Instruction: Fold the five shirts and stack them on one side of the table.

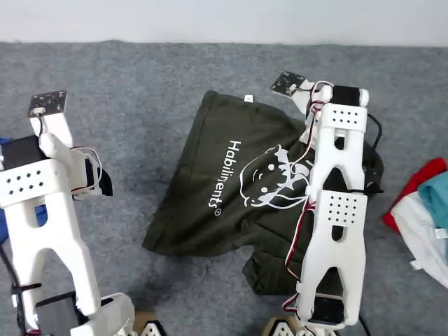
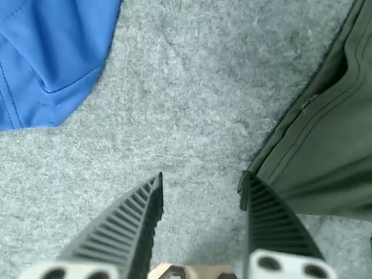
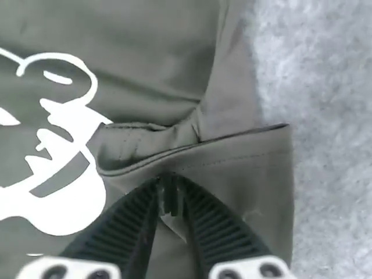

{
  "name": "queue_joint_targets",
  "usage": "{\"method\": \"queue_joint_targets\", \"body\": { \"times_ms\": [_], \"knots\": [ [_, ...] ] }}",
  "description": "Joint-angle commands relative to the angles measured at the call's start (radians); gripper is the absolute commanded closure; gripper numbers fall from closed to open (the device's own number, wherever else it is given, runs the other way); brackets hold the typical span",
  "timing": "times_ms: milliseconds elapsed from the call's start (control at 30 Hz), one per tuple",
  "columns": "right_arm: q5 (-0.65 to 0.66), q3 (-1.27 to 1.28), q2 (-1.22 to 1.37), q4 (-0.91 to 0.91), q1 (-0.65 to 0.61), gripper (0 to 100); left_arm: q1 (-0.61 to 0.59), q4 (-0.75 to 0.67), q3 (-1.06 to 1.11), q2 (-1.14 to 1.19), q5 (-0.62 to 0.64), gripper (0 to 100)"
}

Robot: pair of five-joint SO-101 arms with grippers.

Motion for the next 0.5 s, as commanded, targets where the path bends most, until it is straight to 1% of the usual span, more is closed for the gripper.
{"method": "queue_joint_targets", "body": {
  "times_ms": [0, 167, 367, 467],
  "knots": [
    [0.008, -0.012, -0.019, -0.031, 0.013, 98.8, 0.002, 0.032, -0.002, -0.037, -0.009, 79],
    [0.009, -0.147, -0.038, -0.031, 0.016, 97.1, 0.002, 0.032, -0.002, -0.037, -0.009, 79],
    [0.009, -0.169, -0.002, -0.153, 0.035, 81.4, 0.002, 0.032, -0.002, -0.037, -0.009, 79],
    [0.009, -0.170, 0.042, -0.183, 0.036, 82.7, 0.002, 0.032, -0.002, -0.037, -0.009, 79]
  ]
}}
